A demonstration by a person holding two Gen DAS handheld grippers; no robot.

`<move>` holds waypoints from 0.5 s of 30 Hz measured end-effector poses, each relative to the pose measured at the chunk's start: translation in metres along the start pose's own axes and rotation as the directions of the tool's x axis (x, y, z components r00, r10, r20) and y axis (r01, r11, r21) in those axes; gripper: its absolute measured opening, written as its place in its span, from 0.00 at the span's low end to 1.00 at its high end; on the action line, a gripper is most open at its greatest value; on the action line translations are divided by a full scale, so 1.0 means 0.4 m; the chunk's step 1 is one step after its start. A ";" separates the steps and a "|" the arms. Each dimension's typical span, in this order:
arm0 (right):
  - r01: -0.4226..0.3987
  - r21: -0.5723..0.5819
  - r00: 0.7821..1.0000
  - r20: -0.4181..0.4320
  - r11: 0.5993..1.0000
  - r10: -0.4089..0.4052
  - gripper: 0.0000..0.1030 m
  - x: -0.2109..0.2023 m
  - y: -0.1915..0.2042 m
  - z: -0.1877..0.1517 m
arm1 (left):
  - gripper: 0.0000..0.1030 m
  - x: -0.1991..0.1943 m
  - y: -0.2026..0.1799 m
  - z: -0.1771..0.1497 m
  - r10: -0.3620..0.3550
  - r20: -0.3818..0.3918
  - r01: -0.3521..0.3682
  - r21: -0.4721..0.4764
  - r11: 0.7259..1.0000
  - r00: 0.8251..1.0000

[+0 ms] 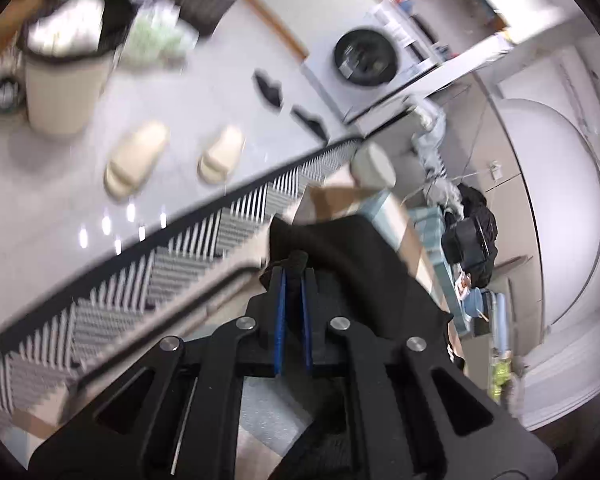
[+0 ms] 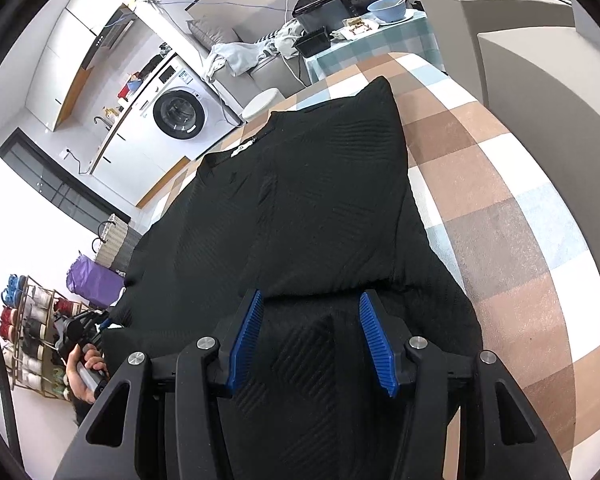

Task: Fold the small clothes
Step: 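Grasp the sweater's other side edge with the left gripper and fold it inward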

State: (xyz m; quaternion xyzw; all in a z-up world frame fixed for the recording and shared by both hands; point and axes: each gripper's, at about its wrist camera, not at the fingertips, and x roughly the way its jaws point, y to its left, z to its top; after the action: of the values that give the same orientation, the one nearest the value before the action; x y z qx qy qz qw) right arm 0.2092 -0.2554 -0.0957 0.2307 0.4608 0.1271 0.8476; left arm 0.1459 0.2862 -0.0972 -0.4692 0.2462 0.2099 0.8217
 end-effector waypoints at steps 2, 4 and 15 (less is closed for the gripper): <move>-0.001 0.001 1.000 0.002 1.000 0.001 0.50 -0.001 -0.001 -0.001 | 0.04 -0.052 -0.065 -0.001 0.010 0.092 -0.020 0.107 0.994 0.996; -0.005 0.008 1.000 0.004 1.000 0.005 0.50 -0.003 -0.004 -0.003 | 0.04 -0.106 -0.155 -0.021 -0.030 0.173 -0.010 0.228 0.974 0.984; -0.013 0.028 1.000 0.002 1.000 0.013 0.50 -0.008 -0.026 -0.019 | 0.25 -0.108 -0.560 -0.443 -0.166 -0.359 0.390 0.746 0.540 0.918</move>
State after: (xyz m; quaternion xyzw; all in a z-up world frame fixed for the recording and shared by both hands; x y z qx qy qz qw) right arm 0.2011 -0.2635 -0.1022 0.2457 0.4603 0.1257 0.8438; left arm 0.2039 0.0205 0.0006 -0.1014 0.3351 -0.1184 0.9292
